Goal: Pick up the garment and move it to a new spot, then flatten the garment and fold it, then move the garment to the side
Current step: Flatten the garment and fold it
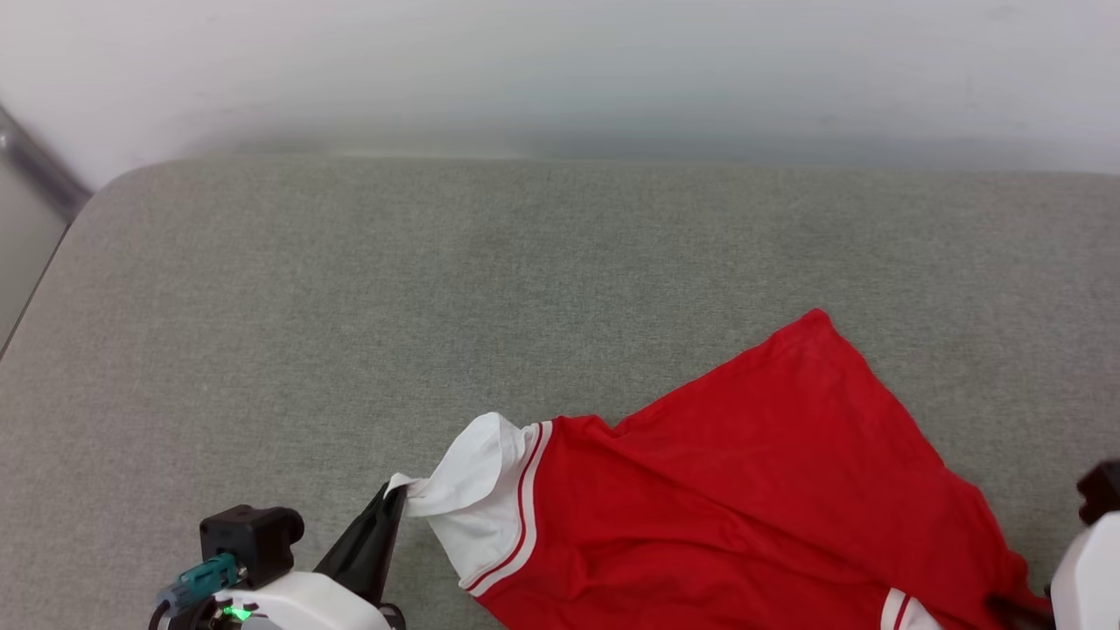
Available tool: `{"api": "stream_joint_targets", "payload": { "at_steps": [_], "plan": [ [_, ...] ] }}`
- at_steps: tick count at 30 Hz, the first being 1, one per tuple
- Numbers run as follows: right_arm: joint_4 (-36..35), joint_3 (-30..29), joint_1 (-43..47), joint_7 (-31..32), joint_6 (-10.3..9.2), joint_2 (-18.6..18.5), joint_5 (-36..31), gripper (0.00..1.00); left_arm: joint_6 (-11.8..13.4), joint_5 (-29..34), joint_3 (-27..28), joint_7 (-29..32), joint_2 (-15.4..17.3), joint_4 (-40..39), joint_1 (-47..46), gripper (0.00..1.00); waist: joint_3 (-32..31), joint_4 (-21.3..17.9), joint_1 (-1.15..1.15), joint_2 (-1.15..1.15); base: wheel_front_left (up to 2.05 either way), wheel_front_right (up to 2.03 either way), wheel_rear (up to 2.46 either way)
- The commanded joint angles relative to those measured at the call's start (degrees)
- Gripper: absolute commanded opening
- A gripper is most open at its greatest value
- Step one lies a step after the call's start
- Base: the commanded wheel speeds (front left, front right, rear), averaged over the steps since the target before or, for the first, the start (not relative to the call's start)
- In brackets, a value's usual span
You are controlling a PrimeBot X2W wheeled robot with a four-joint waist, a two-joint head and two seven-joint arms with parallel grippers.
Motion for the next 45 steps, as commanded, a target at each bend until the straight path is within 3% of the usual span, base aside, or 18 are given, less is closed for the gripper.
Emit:
{"api": "stream_joint_targets", "payload": {
  "at_steps": [1,10,20,26,35,36,38,45],
  "plan": [
    [-1.04,0.46,-2.5,-0.2,-0.02,-0.58,0.73,1.0,-0.04,0.46,-0.18,0.08,-0.01,-0.38,-0.81,0.0,0.69,0.6,0.01,0.0,0.0,0.0,0.0],
    [-3.17,3.69,-17.36,2.27,-0.02,-2.85,1.6,1.0,-0.75,1.87,-1.7,0.33,-0.23,-2.75,-3.94,0.0,6.31,4.83,0.01,0.0,0.0,0.0,0.0],
    [8.87,6.41,-32.76,4.47,-0.02,-2.31,-4.61,1.0,-1.75,3.71,-4.61,-0.11,-2.34,-4.03,-8.77,0.0,13.59,12.49,0.01,0.0,0.0,0.0,0.0],
    [16.01,7.42,-36.23,2.98,-0.02,-3.82,-7.48,1.0,-2.86,3.94,-6.68,-1.11,-4.06,-3.25,-10.15,0.0,16.23,16.05,0.01,0.0,0.0,0.0,0.0],
    [22.12,11.22,-34.52,4.25,-0.02,-5.21,-6.52,1.0,-3.68,3.72,-8.02,-1.97,-5.38,-1.62,-11.15,0.0,18.39,18.29,0.01,0.0,0.0,0.0,0.0],
    [22.75,11.68,-33.93,4.75,-0.02,-5.34,-6.2,0.82,-3.69,3.69,-7.92,-2.08,-5.3,-1.54,-11.33,0.0,18.48,18.39,0.01,0.0,0.0,0.0,0.0],
    [23.89,11.98,-33.07,5.58,-0.02,-5.46,-6.04,0.0,-3.75,3.62,-7.68,-2.21,-5.11,-1.41,-11.54,0.0,18.58,18.52,0.01,0.0,0.0,0.0,0.0],
    [24.63,11.9,-32.68,2.71,-0.06,-5.82,-5.96,0.0,-3.63,3.56,-7.28,-2.38,-4.79,-1.14,-11.76,0.0,17.42,17.74,0.01,0.0,0.0,0.0,0.0]
  ]
}}
